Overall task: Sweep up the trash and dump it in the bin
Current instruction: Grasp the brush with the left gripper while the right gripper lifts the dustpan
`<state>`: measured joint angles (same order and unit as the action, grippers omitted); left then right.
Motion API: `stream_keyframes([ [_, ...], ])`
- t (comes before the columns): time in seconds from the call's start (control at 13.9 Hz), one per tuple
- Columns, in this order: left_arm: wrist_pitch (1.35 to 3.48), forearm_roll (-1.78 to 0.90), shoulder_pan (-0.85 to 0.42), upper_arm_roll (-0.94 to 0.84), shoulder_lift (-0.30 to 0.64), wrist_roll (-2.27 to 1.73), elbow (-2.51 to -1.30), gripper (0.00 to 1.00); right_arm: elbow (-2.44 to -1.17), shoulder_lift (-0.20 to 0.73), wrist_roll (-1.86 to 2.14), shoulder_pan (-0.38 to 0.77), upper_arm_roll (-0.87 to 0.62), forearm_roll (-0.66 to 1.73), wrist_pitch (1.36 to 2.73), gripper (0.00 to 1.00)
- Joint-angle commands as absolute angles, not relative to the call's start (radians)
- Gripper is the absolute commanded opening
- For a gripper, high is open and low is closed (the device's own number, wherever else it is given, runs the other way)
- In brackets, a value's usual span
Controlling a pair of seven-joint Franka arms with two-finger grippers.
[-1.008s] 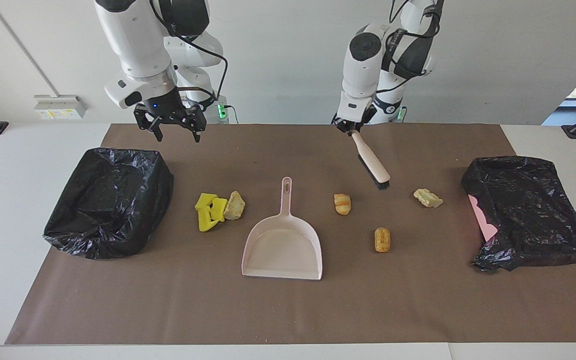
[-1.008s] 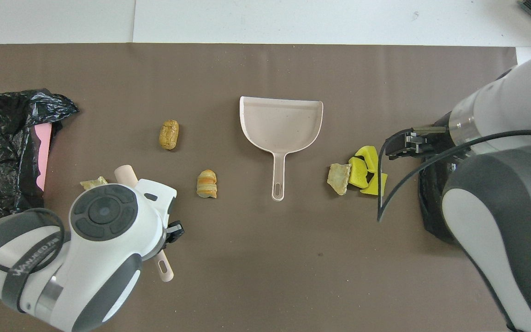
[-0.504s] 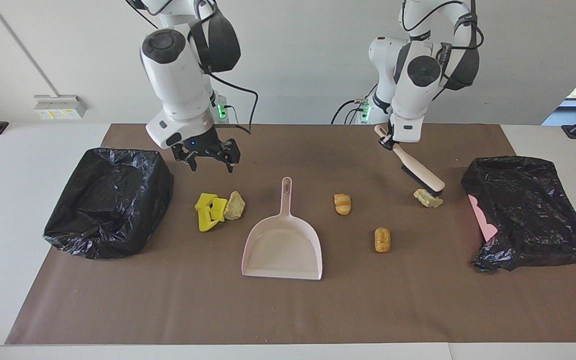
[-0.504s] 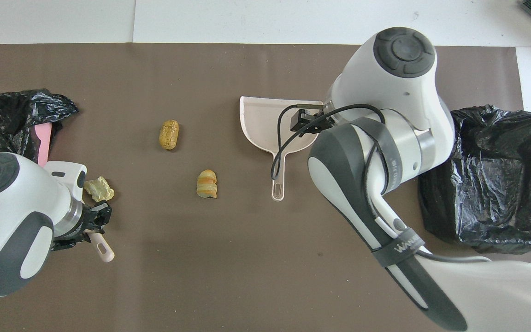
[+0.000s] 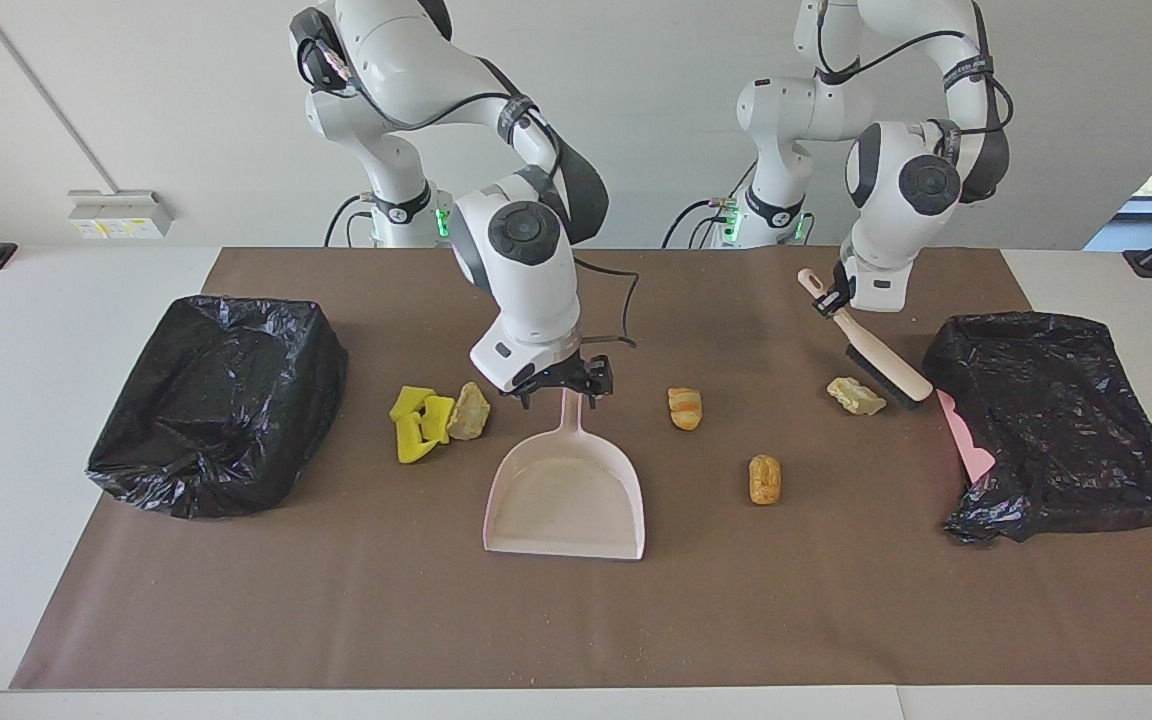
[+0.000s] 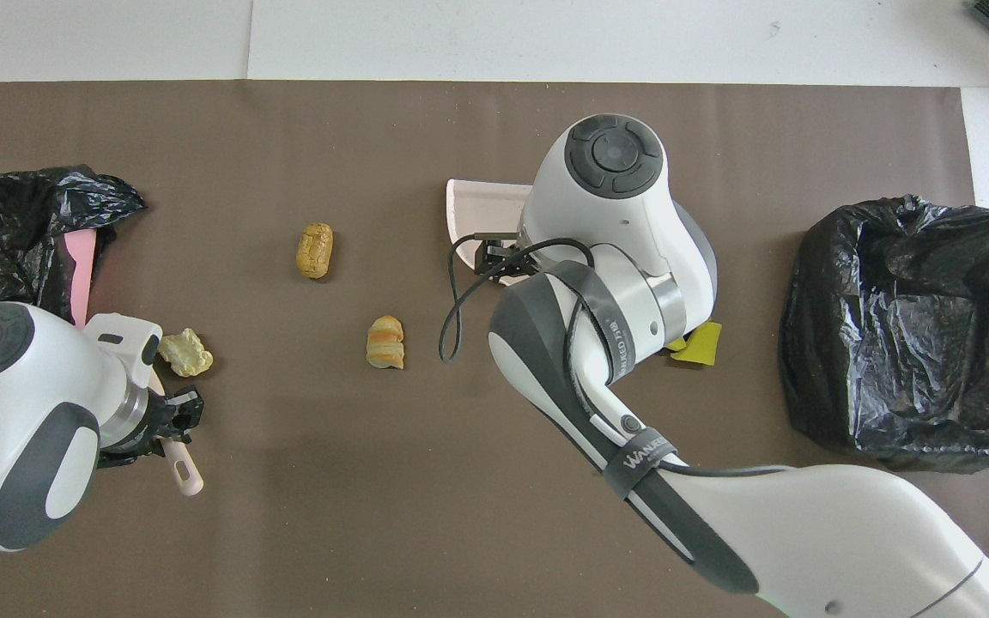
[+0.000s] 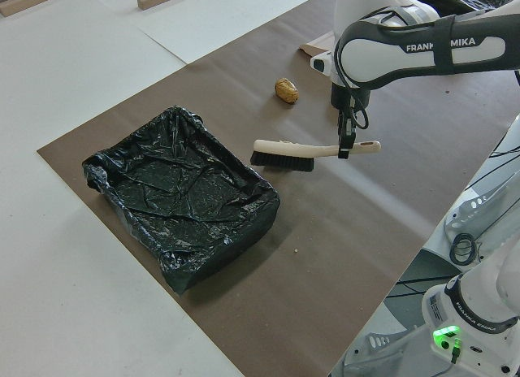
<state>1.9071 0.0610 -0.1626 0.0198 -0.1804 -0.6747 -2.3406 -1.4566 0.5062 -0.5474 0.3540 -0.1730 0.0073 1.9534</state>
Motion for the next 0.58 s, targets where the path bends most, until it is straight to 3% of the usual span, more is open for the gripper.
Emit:
stream_keyframes([
  [0.0,1.944,0.063,-0.158,0.005,-0.169,-0.617,-2.355,0.0,-1.538,0.497,-0.569,0.359,-0.175,0.011,2.003,1.0],
  [0.5,2.061,-0.191,-0.27,0.003,-0.138,-0.58,-2.352,0.0,-1.598,0.471,-0.575,0.382,-0.175,0.012,1.959,1.0],
])
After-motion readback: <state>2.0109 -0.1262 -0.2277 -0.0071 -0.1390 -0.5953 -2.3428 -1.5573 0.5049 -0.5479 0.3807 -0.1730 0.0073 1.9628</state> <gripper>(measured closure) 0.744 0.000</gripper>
